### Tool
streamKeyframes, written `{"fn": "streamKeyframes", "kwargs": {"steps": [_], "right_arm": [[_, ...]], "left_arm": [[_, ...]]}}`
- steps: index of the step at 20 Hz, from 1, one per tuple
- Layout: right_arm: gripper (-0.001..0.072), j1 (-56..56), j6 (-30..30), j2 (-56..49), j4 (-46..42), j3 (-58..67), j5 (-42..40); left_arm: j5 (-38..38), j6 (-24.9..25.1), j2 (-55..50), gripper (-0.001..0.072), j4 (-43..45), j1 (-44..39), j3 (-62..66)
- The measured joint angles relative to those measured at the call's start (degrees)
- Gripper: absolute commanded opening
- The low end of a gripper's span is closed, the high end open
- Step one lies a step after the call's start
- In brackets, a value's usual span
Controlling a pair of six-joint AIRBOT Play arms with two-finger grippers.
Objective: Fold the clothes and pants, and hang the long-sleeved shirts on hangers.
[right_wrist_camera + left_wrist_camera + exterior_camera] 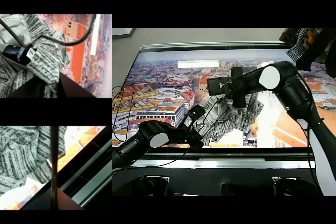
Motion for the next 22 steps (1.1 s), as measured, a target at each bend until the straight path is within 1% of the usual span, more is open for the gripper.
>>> {"fn": "streamKeyframes", "kwargs": {"steps": [1,2,4,6,7,8,9,14,18,20,21,22], "right_arm": [[0.0028,0.00,0.22,0.15,0.17,-0.02,1.18],[0.0027,0.09,0.20,0.44,0.57,-0.04,1.81],[0.0026,0.09,0.42,1.49,0.35,-0.04,2.58],[0.0026,0.09,2.40,2.80,-0.85,-0.04,2.91],[0.0026,0.09,3.80,3.63,-1.75,-0.04,3.30],[0.0025,0.09,5.03,4.37,-2.75,-0.04,3.80],[0.0025,0.09,6.23,5.18,-3.76,-0.04,4.39],[0.0025,0.09,14.08,9.27,-8.81,-0.02,7.65],[0.0026,0.09,21.18,11.28,-11.69,-0.02,9.77],[0.0026,0.09,23.71,11.67,-12.26,-0.02,10.73],[0.0026,0.09,24.57,11.78,-12.52,-0.02,11.04],[0.0026,0.09,25.27,11.87,-12.72,-0.02,11.37]], "left_arm": [[1.22,-0.17,0.02,0.0249,-0.13,0.00,0.04],[1.27,-0.28,0.04,0.0342,-0.17,0.00,0.09],[1.11,-0.50,0.07,0.0350,-0.09,0.02,0.07],[0.96,-1.09,0.07,0.0555,0.00,0.02,0.07],[0.79,-1.68,0.07,0.0584,0.20,0.02,0.07],[0.70,-2.49,0.09,0.0649,0.76,0.02,0.07],[0.52,-3.69,0.15,0.0693,1.62,0.02,0.07],[-0.87,-9.62,3.10,0.0693,7.58,1.31,0.04],[-0.76,-14.78,8.66,0.0693,9.70,8.44,-0.94],[1.60,-16.52,10.75,0.0693,7.32,13.38,-3.37],[3.80,-16.70,11.32,0.0693,4.00,15.74,-5.20],[6.75,-15.80,11.47,0.0692,-1.07,17.62,-7.13]]}}
